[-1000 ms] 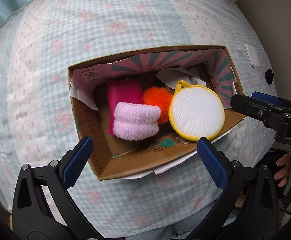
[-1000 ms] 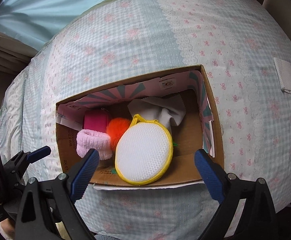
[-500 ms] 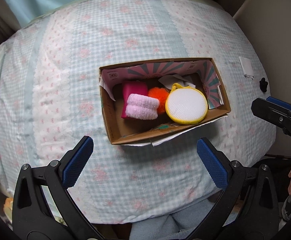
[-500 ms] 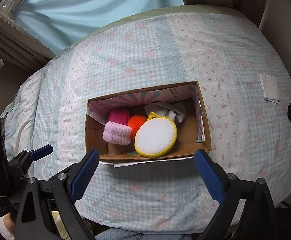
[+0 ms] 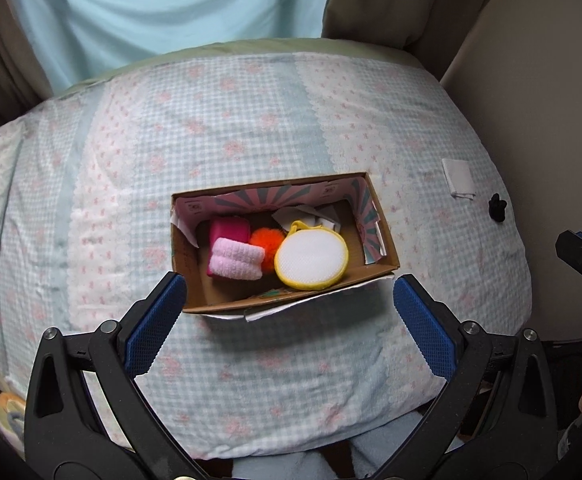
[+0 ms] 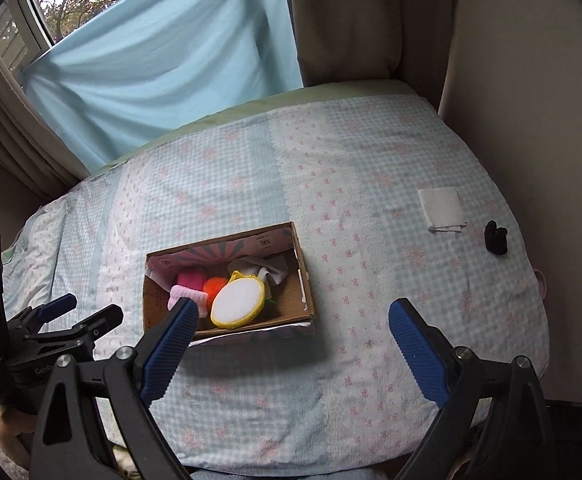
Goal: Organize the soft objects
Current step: 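Lift both tools from the box and move toward the white wipe and black scrunchie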
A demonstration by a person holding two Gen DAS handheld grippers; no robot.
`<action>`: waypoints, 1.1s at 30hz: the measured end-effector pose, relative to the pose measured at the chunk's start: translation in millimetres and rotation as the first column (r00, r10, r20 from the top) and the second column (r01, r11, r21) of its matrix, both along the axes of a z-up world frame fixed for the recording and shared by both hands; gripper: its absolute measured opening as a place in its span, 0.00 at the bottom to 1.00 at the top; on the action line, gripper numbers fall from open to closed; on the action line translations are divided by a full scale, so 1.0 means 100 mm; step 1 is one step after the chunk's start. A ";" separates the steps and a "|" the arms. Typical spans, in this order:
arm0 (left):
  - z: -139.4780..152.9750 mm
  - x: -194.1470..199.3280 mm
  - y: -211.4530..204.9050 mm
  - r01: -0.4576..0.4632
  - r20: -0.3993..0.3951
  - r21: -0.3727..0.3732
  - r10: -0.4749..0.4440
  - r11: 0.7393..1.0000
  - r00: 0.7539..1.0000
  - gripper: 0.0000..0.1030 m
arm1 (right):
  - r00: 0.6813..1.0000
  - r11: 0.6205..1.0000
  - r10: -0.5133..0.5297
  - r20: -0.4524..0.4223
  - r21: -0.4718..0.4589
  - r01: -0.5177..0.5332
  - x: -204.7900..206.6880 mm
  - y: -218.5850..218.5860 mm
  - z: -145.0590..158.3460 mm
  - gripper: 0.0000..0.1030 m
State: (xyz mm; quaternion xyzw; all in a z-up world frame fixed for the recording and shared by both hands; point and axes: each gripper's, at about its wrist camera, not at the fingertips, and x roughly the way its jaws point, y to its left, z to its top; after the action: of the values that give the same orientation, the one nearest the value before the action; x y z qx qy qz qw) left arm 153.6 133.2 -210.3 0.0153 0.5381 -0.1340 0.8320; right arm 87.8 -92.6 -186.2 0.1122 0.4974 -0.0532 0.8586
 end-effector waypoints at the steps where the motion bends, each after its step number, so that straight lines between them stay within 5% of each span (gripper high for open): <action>1: 0.03 -0.01 -0.11 0.007 0.006 -0.005 -0.007 1.000 1.000 1.00 | 1.000 1.000 -0.017 0.008 -0.006 0.017 -0.04 -0.12 0.02 0.92; 11: 0.14 0.12 -1.56 0.095 0.081 0.043 -0.098 0.995 0.992 1.00 | 0.996 0.995 -0.077 0.042 -0.056 0.079 -0.21 -1.51 -0.13 0.92; 17: -0.03 0.37 -2.50 0.176 0.042 -0.014 -0.175 0.984 0.984 1.00 | 0.995 0.994 -0.096 0.026 -0.054 0.097 -0.13 -2.31 -0.38 0.92; 21: -0.13 0.51 -3.06 0.255 0.033 0.029 -0.256 0.967 0.966 1.00 | 0.992 0.992 -0.127 -0.015 -0.028 0.127 -0.06 -2.74 -0.59 0.92; 26: -0.35 0.73 -3.62 0.375 0.017 0.049 -0.376 0.926 0.926 1.00 | 0.985 0.986 -0.168 -0.034 -0.025 0.167 0.02 -3.08 -0.83 0.92; 33: -0.86 1.10 -4.29 0.566 -0.013 0.098 -0.567 0.819 0.823 1.00 | 0.969 0.972 -0.233 -0.079 -0.010 0.233 0.19 -3.49 -1.24 0.92</action>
State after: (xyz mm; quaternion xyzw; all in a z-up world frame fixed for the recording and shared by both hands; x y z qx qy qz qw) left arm 263.7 -295.5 -296.4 0.2161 0.5081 -0.3485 0.7574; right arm 106.4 -441.3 -310.0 0.1672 0.5147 -0.1584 0.8259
